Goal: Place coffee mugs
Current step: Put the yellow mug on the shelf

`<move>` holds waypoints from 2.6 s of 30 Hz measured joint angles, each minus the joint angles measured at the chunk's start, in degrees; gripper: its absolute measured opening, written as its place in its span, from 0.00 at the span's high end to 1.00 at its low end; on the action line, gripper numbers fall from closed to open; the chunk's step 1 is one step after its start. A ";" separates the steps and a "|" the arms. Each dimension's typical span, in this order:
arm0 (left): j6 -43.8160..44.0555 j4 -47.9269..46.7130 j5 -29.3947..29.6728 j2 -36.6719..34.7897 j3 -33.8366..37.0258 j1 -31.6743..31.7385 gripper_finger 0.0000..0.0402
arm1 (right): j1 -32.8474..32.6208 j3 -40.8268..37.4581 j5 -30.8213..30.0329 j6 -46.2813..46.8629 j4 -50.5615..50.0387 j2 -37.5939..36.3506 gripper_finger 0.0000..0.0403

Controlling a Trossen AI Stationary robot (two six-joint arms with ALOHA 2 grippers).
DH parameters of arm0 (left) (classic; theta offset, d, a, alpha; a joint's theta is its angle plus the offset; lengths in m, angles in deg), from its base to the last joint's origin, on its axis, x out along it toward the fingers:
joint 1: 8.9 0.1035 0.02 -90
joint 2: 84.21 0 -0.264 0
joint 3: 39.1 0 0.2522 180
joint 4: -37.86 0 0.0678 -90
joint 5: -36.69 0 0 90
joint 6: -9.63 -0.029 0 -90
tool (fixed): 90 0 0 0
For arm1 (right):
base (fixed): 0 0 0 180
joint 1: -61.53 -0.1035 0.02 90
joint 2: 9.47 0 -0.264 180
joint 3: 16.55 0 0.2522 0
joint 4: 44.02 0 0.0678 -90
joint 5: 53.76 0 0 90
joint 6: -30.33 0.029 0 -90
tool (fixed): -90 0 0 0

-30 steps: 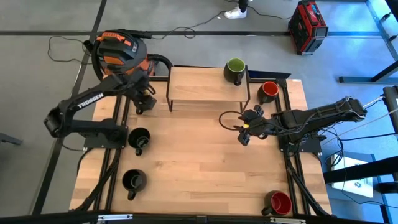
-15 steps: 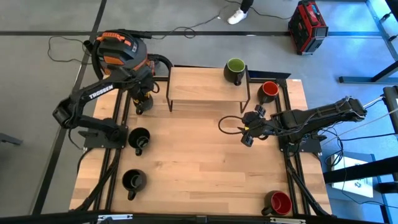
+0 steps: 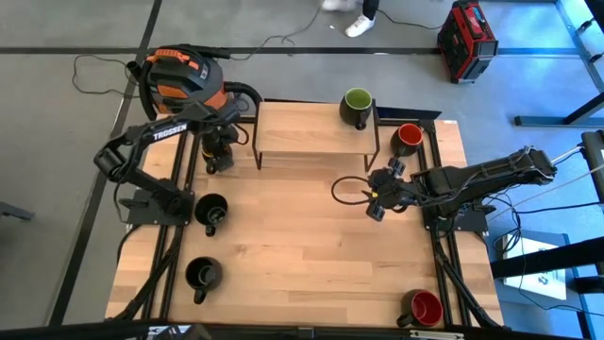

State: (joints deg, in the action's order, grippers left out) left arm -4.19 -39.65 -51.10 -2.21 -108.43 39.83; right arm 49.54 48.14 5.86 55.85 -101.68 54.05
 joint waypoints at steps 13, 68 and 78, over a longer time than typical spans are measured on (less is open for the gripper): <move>-1.78 -4.69 2.10 -2.39 -2.70 -0.87 0.96 | 0.00 0.00 -2.05 0.04 0.11 0.00 0.47; 25.81 3.94 -8.05 35.92 -47.51 -48.34 0.96 | 0.00 0.00 4.54 7.16 -4.13 -0.02 0.47; 26.20 5.02 -12.59 39.26 -47.71 -48.19 0.93 | 0.00 0.00 4.54 7.90 -5.66 -0.04 0.47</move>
State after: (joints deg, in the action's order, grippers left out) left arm 22.01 -34.63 -63.68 37.04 -156.14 -8.36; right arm 49.54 48.14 10.40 63.75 -107.35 54.01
